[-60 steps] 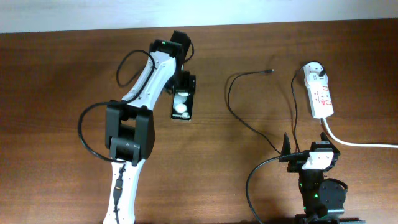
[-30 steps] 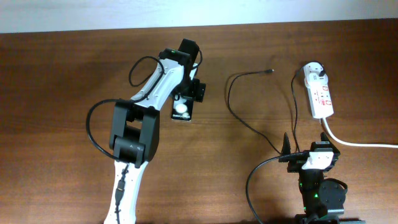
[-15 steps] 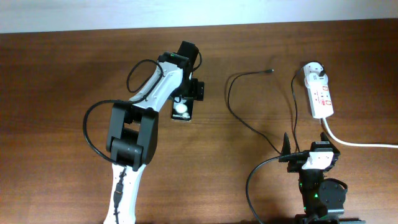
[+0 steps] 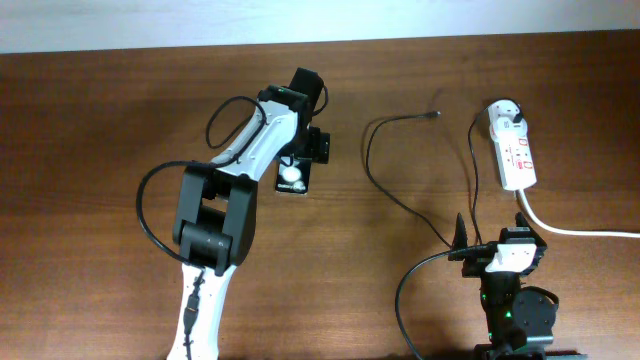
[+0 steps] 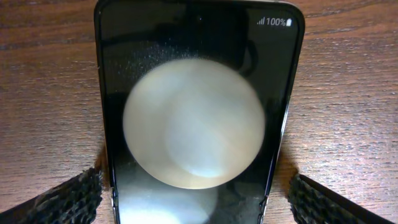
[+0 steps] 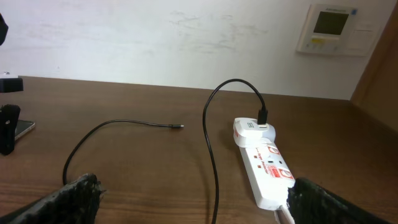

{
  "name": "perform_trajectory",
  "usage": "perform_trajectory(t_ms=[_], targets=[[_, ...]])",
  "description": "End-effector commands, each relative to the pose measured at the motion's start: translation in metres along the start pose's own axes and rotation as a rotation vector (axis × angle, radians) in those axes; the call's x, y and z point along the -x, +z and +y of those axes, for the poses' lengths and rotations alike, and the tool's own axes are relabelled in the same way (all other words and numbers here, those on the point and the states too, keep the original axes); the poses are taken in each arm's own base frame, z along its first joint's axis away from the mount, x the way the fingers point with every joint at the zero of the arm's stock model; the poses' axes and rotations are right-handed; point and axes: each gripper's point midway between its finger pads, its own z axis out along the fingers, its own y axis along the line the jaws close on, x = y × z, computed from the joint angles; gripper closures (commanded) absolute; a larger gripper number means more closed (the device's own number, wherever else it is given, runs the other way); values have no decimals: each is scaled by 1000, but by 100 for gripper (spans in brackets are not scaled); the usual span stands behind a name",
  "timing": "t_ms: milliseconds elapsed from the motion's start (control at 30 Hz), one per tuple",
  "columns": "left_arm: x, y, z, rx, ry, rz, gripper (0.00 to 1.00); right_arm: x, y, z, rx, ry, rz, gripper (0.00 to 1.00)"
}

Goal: Plug charger to phone and switch on socket
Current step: 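Lift the phone with the left gripper and tilt it upright, then rotate the held phone with the left gripper, bottom edge toward center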

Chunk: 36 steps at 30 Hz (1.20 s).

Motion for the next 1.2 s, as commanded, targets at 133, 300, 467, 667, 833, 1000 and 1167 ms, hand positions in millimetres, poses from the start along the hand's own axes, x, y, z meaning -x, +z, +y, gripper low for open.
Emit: perform_trajectory(t_ms=[133, 300, 467, 667, 833, 1000, 1167], targets=[[-26, 30, 2, 50, 44, 89, 1, -4, 0, 3, 11, 4, 5, 1], [-27, 30, 2, 50, 44, 90, 16, -4, 0, 3, 11, 4, 5, 1], [-27, 30, 2, 50, 44, 90, 22, -4, 0, 3, 11, 4, 5, 1], [-26, 30, 5, 50, 36, 89, 30, -4, 0, 3, 11, 4, 5, 1], [-22, 16, 4, 39, 35, 76, 36, -4, 0, 3, 11, 4, 5, 1], [-16, -48, 5, 23, 32, 23, 41, -4, 0, 3, 11, 4, 5, 1], [-20, -108, 9, 5, 28, -38, 43, -4, 0, 3, 11, 4, 5, 1]])
